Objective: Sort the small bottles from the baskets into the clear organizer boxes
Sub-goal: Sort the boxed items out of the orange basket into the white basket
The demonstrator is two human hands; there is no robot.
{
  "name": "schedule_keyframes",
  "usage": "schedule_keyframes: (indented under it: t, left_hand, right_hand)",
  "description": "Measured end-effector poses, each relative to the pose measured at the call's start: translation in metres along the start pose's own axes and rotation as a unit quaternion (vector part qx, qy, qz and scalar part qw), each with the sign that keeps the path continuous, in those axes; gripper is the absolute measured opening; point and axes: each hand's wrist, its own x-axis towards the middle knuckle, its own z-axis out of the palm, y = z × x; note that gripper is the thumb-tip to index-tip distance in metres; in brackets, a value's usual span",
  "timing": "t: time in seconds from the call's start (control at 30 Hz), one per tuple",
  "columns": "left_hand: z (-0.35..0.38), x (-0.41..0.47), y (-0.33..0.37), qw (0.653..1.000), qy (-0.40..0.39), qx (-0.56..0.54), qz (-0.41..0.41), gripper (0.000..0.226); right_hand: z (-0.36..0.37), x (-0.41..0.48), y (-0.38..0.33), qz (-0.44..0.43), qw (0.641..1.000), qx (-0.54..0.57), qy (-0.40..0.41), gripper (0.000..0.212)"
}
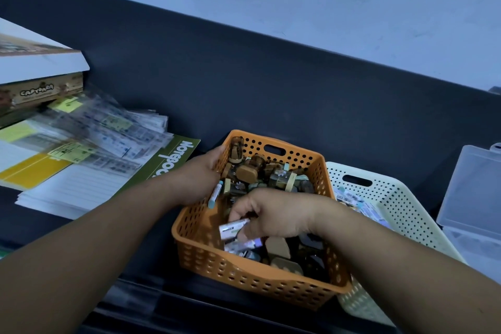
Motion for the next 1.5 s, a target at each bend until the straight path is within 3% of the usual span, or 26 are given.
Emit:
schedule_keyframes:
  t: [0.13,0.27,0.43,0.53,0.67,0.73,0.83,0.93,1.03,1.13,1.3,1.5]
  left_hand:
    - [-0.002,-0.002,0.000,1.000,-0.013,0.011,0.002,0.072]
    - [-0.003,-0.005,0.002,1.000,-0.011,0.016,0.000,0.069]
    - [0.003,-0.010,0.015,0.999,0.000,0.023,0.031,0.065]
    - [0.004,-0.012,0.017,0.999,0.005,0.030,0.026,0.064]
    - [0.004,-0.014,0.019,0.999,0.011,0.033,0.021,0.061]
    - [0.003,-0.014,0.018,0.999,0.014,0.035,0.017,0.061]
    - [0.002,-0.012,0.014,0.999,0.006,0.030,0.011,0.063]
    - [0.000,-0.009,0.011,1.000,-0.004,0.017,0.009,0.066]
    - [-0.001,-0.010,0.008,1.000,-0.005,0.010,0.023,0.061]
    - [-0.003,-0.007,0.001,1.000,-0.006,0.006,0.021,0.068]
    - [-0.002,-0.003,0.000,1.000,-0.003,0.000,0.001,0.077]
    - [0.000,-0.005,0.006,1.000,0.007,-0.023,0.016,0.071]
  right_hand:
    - [-0.023,-0.022,0.007,-0.010,0.993,0.058,0.104,0.011]
    - [-0.042,-0.058,0.029,0.000,0.959,0.186,0.212,0.008]
    - [-0.054,-0.110,0.071,0.081,0.906,0.272,0.315,0.006]
    - [-0.053,-0.131,0.098,0.160,0.891,0.228,0.359,0.009]
    - [-0.049,-0.135,0.115,0.325,0.893,-0.027,0.310,0.038]
    - [-0.048,-0.123,0.100,0.296,0.891,-0.096,0.331,0.043]
    - [-0.040,-0.095,0.056,0.158,0.922,-0.062,0.347,0.035]
    - [-0.026,-0.058,0.011,0.057,0.962,-0.040,0.262,0.027]
    - [-0.014,-0.013,-0.019,0.019,0.976,-0.100,0.194,0.024]
    - [-0.008,0.033,-0.023,0.055,0.971,-0.157,0.171,0.025]
    - [0.000,0.064,-0.016,0.158,0.938,-0.266,0.157,0.069]
    - [0.003,0.059,-0.010,0.122,0.949,-0.218,0.194,0.066]
